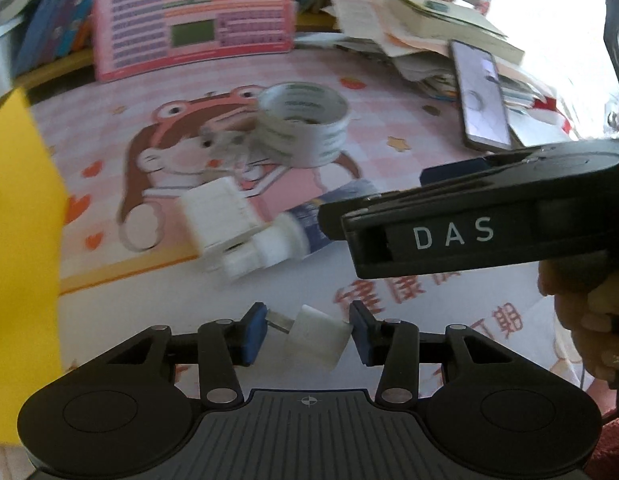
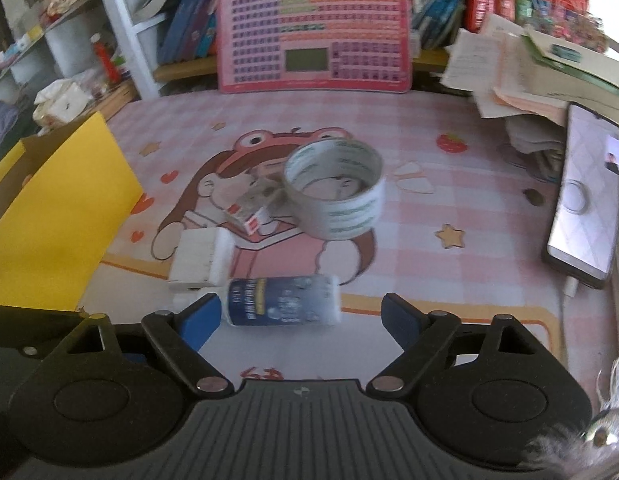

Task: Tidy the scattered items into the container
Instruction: 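Close the left tool on the white charger while the right tool grasps the spray bottle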

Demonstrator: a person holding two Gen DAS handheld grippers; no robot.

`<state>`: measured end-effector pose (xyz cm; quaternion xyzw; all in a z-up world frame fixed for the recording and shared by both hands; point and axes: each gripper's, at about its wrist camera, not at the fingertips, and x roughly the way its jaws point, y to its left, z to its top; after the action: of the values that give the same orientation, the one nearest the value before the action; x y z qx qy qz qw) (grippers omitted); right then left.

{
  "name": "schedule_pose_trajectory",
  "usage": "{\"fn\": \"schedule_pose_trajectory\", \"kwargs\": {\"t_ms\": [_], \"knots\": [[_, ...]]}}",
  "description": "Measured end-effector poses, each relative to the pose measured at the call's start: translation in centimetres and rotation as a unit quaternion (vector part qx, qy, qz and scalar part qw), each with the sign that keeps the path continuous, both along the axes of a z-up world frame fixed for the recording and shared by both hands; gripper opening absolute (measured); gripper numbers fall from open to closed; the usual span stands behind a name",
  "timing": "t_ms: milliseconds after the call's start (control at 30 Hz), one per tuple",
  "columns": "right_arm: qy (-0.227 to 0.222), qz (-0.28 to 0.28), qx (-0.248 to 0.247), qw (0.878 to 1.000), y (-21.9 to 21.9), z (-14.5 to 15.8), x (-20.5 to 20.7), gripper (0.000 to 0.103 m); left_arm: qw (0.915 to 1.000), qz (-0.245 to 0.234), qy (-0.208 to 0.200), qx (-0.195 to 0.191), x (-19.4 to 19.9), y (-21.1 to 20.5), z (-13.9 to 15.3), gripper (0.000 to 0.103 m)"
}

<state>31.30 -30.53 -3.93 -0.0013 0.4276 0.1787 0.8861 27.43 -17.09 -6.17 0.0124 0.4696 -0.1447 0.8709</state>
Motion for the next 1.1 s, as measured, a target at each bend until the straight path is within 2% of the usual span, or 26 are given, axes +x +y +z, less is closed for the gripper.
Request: {"fn": "schedule_pose_trajectory", "kwargs": {"t_ms": [400, 500, 600, 667, 833, 967, 1100], "knots": [[-0.032, 0.086, -0.069, 0.993, 3.3, -1.3, 1.5, 0.091, 0.9976, 0.068, -0.006, -0.003, -2.5, 4.1, 1.1, 0.044], [-0.041, 0.150, -0.084, 0.984, 3.7, -1.2, 1.7, 0.091, 0.9974, 0.072, -0.010, 0.000, -2.9, 4.2, 1.4, 0.044], [-0.045, 0.222, -0.112, 0.968, 4.2, -1.4, 1.9, 0.090, 0.9973, 0.070, -0.019, 0.005, -3.3, 4.0, 1.9, 0.044], [-0.043, 0.252, -0.135, 0.957, 4.6, -1.8, 1.9, 0.082, 0.9972, 0.071, -0.025, 0.002, -3.5, 4.0, 2.2, 0.044], [-0.025, 0.254, -0.152, 0.955, 4.7, -2.4, 2.0, 0.064, 0.9964, 0.079, -0.032, -0.005, -3.9, 4.2, 2.7, 0.044], [-0.005, 0.248, -0.143, 0.958, 4.6, -2.2, 1.4, 0.054, 0.9965, 0.074, -0.040, -0.005, -4.4, 3.9, 3.2, 0.044], [0.020, 0.255, -0.116, 0.960, 4.0, -1.3, -0.1, 0.052, 0.9964, 0.067, -0.051, -0.005, -4.9, 3.7, 3.9, 0.044]]}}
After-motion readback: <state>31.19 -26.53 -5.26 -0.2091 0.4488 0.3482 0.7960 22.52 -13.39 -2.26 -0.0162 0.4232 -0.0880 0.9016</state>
